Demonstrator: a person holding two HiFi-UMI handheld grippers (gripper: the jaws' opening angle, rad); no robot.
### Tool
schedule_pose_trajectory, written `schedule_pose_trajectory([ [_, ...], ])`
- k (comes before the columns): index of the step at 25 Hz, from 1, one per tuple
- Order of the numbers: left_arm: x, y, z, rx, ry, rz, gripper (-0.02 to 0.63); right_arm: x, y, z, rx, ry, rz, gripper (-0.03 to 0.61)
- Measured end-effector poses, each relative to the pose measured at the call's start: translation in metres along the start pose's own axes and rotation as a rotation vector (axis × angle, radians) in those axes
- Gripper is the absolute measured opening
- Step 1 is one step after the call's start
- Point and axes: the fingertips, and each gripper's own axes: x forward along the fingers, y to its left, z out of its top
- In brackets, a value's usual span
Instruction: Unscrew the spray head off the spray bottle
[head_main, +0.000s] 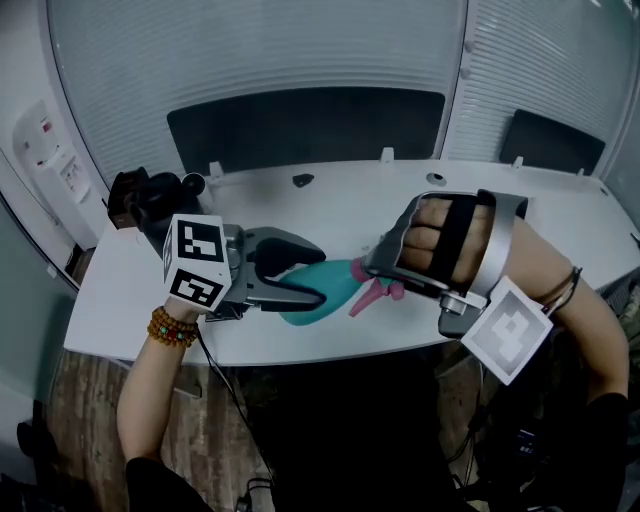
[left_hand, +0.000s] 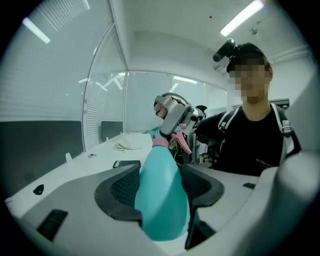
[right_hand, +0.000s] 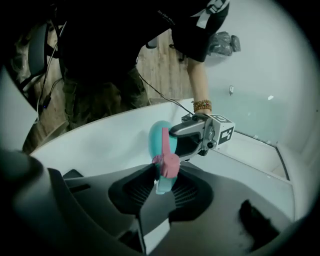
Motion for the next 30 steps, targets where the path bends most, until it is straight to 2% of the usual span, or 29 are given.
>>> schedule_pose_trajectory([
  [2,-0.001,0.002,-0.001,-0.017,-0.015,0.000,0.267,0.002,0.002,-0.002,-0.048,0.025,-0.026,0.092],
  [4,-0.003,0.005,0.000,-0.016,-0.040,0.021,0.267,0.003,0.002,-0.006,-0.051,0.044,-0.055,0.094],
  [6,-0.008,0.006,0.002,-0.029,-0.090,0.023,0.267,0.002,-0.002,-0.011,-0.001,0.052,-0.094,0.095],
  [9,-0.020,0.007,0.010,-0.036,-0.160,0.021,0.265,-0.003,-0.017,-0.020,0.130,0.044,-0.171,0.098],
  [12,-0.027,0.009,0.016,-0.027,-0.186,0.039,0.255,-0.009,-0.026,-0.030,0.129,0.081,-0.227,0.103],
  [16,-0.026,0.018,0.009,0.014,-0.150,0.127,0.224,-0.013,-0.022,-0.044,0.143,0.124,-0.256,0.101],
  [20,-0.006,0.046,-0.013,0.072,-0.035,0.240,0.199,0.027,0.004,-0.050,0.091,0.177,-0.181,0.089],
  [24,0.001,0.053,-0.027,0.016,-0.033,0.254,0.173,0.043,0.019,-0.058,0.118,0.173,-0.135,0.081],
  [28,-0.004,0.062,-0.022,0.069,0.017,0.319,0.173,0.039,0.001,-0.064,0.086,0.185,-0.149,0.074],
  [30,-0.005,0.061,-0.025,0.086,0.056,0.321,0.178,0.036,-0.011,-0.065,0.070,0.192,-0.168,0.072],
])
